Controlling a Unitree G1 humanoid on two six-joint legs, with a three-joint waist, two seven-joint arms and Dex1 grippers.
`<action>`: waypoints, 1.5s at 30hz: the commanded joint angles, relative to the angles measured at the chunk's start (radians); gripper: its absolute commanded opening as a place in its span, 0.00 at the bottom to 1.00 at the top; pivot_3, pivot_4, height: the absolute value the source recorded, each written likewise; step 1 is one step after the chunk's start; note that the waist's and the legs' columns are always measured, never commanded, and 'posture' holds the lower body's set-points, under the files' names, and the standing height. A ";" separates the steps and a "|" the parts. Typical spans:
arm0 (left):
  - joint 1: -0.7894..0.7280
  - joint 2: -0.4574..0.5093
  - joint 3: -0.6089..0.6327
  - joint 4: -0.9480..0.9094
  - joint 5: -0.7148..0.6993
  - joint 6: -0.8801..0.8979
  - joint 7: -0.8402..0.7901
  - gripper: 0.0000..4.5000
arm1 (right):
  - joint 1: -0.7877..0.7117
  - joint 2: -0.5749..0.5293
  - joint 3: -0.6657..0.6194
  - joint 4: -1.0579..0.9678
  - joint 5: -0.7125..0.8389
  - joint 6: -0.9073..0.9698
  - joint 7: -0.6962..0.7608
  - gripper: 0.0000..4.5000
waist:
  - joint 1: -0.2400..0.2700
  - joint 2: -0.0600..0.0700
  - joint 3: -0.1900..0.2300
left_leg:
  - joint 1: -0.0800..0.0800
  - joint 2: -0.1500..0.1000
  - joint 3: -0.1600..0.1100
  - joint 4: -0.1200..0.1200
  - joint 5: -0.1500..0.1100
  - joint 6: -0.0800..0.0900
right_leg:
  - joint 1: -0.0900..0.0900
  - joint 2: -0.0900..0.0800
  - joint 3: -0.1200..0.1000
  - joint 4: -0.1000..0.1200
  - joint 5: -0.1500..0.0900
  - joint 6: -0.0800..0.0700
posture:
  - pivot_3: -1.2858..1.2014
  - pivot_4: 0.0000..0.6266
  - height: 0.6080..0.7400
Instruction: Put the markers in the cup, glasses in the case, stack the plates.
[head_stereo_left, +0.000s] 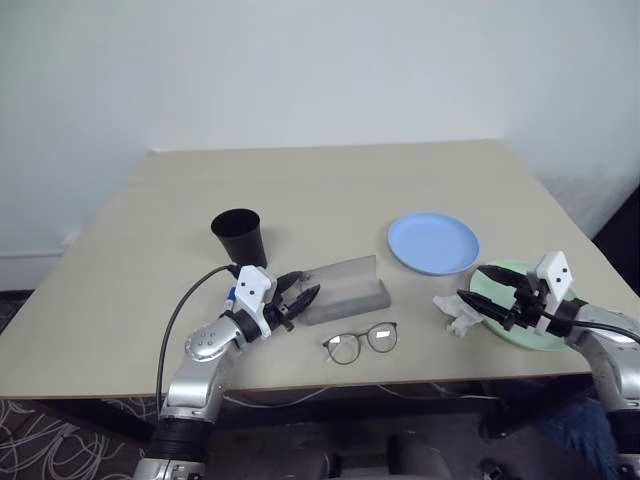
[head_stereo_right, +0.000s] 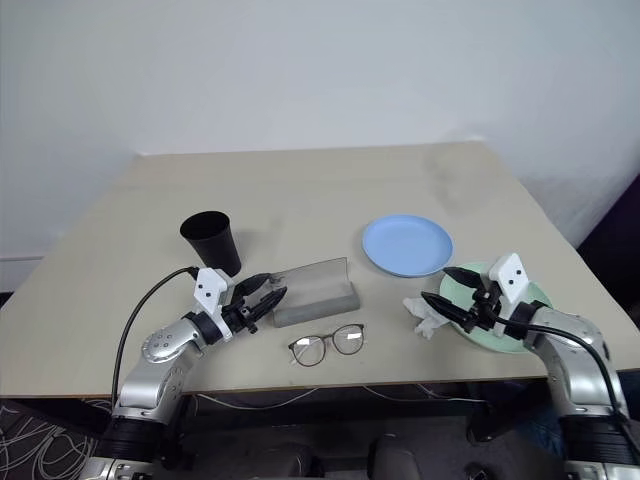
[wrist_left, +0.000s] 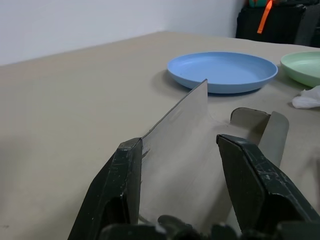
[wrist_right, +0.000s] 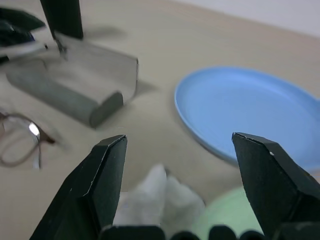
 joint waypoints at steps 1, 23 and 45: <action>-0.026 0.011 0.004 -0.026 -0.008 -0.010 -0.013 0.54 | 0.009 -0.097 -0.074 -0.013 0.024 0.046 0.045 0.81 | 0.000 -0.001 0.000 | 0.000 0.000 0.000 0.000 0.000 0.000 | 0.000 0.000 0.000 0.000 0.000 0.000 | 0.52 0.00 1.00; -0.033 0.024 -0.051 -0.158 -0.101 0.123 -0.125 0.54 | 0.073 -0.149 0.039 -0.133 -0.065 0.244 -0.046 0.81 | -0.004 -0.002 0.001 | -0.002 0.006 0.008 0.001 -0.001 0.001 | 0.001 0.001 0.000 -0.003 -0.001 0.001 | 0.52 0.00 1.00; -0.038 0.001 -0.079 -0.145 -0.081 0.108 -0.105 0.55 | -0.020 -0.055 0.144 -0.150 -0.155 0.385 -0.233 0.01 | -0.008 -0.007 0.001 | 0.001 0.011 0.021 0.001 -0.004 0.003 | 0.001 0.000 0.000 -0.004 -0.001 0.001 | 0.52 0.00 1.00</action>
